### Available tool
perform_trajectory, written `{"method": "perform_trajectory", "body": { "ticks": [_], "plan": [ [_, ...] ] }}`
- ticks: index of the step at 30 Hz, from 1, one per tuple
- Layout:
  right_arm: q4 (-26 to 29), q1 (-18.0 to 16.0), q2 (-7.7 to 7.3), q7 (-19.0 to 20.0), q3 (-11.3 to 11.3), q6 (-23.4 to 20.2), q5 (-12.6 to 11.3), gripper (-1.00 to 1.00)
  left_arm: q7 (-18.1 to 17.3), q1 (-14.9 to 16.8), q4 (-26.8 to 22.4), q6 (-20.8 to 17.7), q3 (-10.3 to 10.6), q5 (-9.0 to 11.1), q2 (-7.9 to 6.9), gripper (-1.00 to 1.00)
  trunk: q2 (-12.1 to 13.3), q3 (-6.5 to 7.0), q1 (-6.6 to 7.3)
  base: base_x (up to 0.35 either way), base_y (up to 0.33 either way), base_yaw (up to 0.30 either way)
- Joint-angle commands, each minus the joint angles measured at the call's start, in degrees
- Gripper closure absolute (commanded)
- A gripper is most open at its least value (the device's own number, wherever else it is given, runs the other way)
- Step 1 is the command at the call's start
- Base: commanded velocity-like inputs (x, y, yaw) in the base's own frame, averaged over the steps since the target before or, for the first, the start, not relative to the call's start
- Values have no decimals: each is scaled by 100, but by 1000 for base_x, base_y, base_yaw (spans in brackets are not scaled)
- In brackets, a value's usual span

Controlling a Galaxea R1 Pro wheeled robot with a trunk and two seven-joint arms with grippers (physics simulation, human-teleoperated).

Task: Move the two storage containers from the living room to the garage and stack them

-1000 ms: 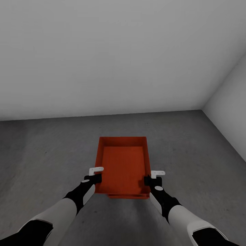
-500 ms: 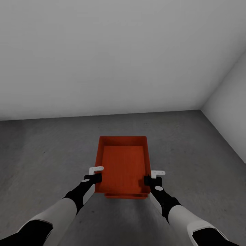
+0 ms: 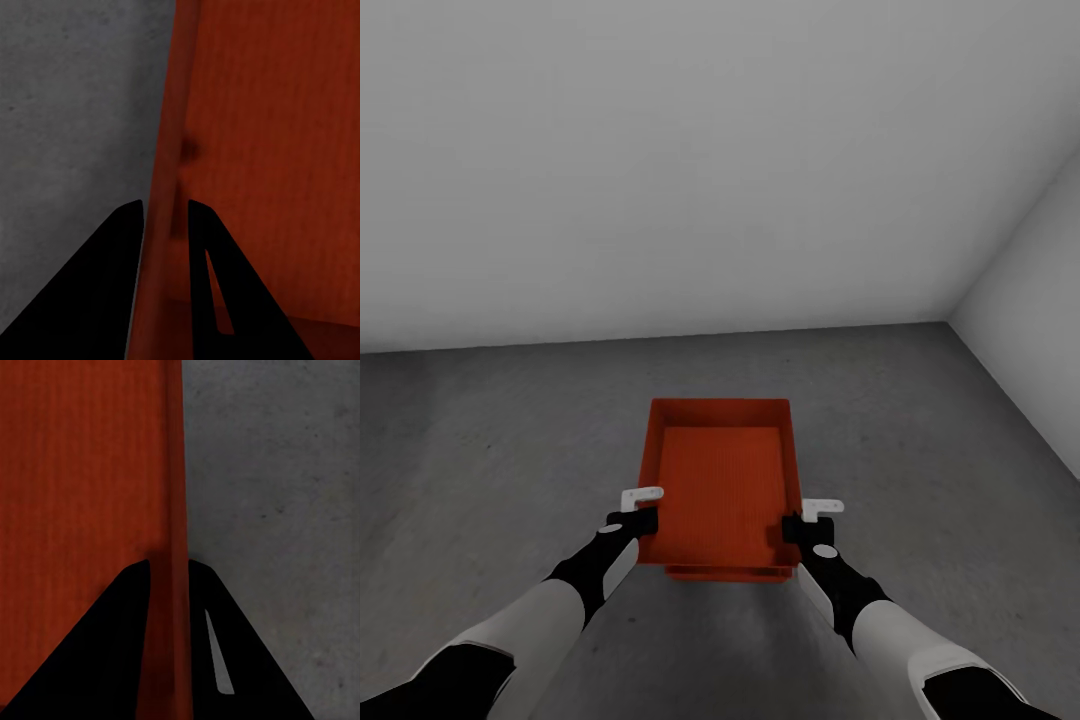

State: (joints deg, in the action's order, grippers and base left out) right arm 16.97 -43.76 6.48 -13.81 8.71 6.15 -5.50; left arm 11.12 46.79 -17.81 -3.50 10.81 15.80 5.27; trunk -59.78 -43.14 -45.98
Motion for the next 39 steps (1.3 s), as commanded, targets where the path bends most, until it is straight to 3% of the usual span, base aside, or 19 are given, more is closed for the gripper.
{"method": "perform_trajectory", "body": {
  "ticks": [1, 39],
  "plan": [
    [17, -10, -6, -283, -133, 42, 23, 100, 83, -3, 304, -36, 26, 38, -272, 100, -3, -3, 0, 0, 0, 0],
    [17, -10, -6, -289, -133, 45, 23, 100, 83, -2, 304, -36, 23, 46, -275, 100, -3, -3, 0, 0, -16, 0]
  ]
}}
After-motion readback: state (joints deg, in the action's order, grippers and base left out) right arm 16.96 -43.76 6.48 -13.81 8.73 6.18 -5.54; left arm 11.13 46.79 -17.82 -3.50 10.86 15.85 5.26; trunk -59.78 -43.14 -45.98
